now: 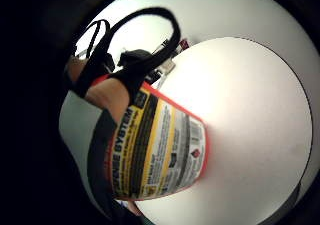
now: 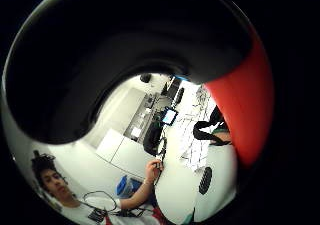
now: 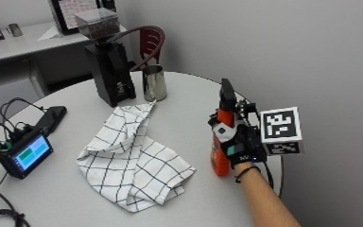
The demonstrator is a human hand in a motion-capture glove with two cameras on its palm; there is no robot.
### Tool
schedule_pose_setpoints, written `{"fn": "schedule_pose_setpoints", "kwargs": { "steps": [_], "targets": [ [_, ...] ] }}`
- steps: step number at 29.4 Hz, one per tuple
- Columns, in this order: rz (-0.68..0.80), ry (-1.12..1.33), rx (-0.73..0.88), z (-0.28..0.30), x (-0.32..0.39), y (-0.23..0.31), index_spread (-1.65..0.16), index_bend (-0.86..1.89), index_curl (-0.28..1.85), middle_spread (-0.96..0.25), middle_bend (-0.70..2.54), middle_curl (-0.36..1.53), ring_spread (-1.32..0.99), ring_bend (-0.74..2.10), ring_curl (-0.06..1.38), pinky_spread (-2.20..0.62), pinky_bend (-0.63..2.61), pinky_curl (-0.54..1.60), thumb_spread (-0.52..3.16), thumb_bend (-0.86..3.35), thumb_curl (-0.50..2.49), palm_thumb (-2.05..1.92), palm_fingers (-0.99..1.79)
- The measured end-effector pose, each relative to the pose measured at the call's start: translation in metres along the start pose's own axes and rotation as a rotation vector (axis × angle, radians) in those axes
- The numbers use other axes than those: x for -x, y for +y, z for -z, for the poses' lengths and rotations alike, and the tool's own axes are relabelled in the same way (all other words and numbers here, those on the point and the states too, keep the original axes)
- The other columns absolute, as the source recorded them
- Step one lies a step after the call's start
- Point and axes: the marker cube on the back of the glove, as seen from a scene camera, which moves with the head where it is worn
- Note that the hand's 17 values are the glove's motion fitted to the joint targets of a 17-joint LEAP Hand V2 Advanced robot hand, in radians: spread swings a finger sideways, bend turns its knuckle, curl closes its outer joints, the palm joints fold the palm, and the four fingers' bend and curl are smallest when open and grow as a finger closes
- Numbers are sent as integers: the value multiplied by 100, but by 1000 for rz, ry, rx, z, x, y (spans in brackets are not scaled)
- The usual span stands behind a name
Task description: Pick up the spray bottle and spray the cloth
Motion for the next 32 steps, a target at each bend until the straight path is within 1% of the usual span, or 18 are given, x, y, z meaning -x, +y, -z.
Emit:
{"fn": "schedule_pose_setpoints", "kwargs": {
  "steps": [4, 5, 11, 19, 24, 27, 32],
  "targets": [
    [14, -35, 40, 14, -13, 11, -23, 19, 32, -12, 38, 43, -12, 45, 38, 27, 18, 30, 72, 11, 51, 102, 98],
    [16, -34, 46, 18, -16, 14, -23, 17, 32, -12, 43, 44, -12, 43, 37, 27, 16, 29, 71, 10, 52, 102, 102],
    [35, -16, 116, 46, -28, 20, -22, 10, 31, -14, 42, 45, -13, 48, 39, 26, 18, 30, 64, 5, 55, 104, 107],
    [192, 96, 236, 82, 18, -11, -23, 6, 27, -14, 44, 47, -13, 55, 41, 23, 21, 32, 63, -1, 59, 103, 109],
    [211, 185, 380, 93, 50, -34, -24, 6, 25, -14, 44, 47, -13, 58, 42, 21, 23, 34, 62, -2, 61, 103, 109],
    [219, 281, 438, 91, 66, -45, -23, 6, 24, -14, 45, 47, -13, 58, 42, 21, 25, 34, 63, -2, 62, 103, 110],
    [189, 387, 546, 73, 62, -46, -21, 8, 24, -13, 45, 48, -13, 59, 42, 20, 26, 35, 63, -2, 63, 103, 111]
  ]
}}
